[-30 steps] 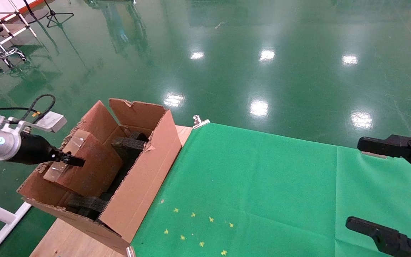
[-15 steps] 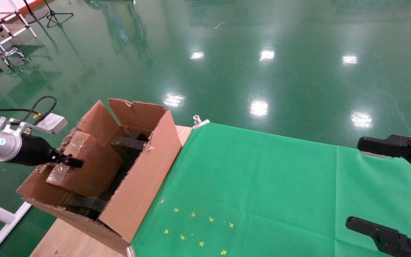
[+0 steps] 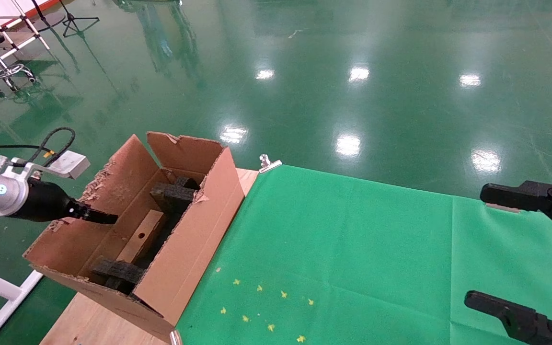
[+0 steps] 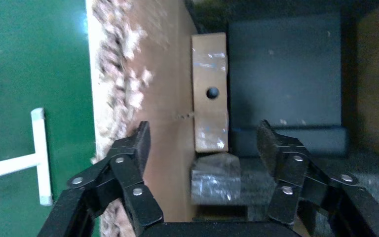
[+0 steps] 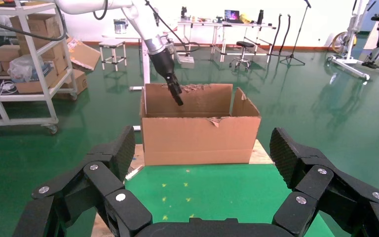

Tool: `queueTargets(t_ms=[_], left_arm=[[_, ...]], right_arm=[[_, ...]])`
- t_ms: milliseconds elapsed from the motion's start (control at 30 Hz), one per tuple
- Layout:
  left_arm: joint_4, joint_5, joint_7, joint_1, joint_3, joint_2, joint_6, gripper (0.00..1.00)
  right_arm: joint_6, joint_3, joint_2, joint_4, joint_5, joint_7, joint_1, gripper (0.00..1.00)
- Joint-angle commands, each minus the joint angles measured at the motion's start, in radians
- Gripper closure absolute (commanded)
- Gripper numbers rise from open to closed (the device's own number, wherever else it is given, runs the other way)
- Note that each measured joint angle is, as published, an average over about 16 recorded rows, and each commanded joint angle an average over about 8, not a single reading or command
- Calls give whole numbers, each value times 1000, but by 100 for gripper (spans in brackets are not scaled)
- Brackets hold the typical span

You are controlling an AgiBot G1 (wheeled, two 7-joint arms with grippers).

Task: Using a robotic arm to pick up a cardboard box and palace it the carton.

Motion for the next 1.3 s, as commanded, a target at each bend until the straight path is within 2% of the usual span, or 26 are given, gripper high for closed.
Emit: queueTargets(t_ms=[33, 367, 567, 767, 933, 1300], left_arm=[[-7, -5, 7, -6, -3, -1, 8, 0], [-186, -171, 79, -46, -86, -77, 187, 0], [-246, -185, 79, -50, -84, -87, 209, 0], [-235, -186, 82, -43, -86, -84, 204, 0], [-274, -239, 98, -8, -100, -81, 210, 0], [-411, -429, 156, 117, -151, -70, 232, 0]], right_arm=[[0, 0, 0, 0, 0, 0, 0, 0], [0, 0, 0, 0, 0, 0, 0, 0], [0, 0, 0, 0, 0, 0, 0, 0], [0, 0, 0, 0, 0, 0, 0, 0], [0, 0, 0, 0, 0, 0, 0, 0], [0, 0, 0, 0, 0, 0, 0, 0]])
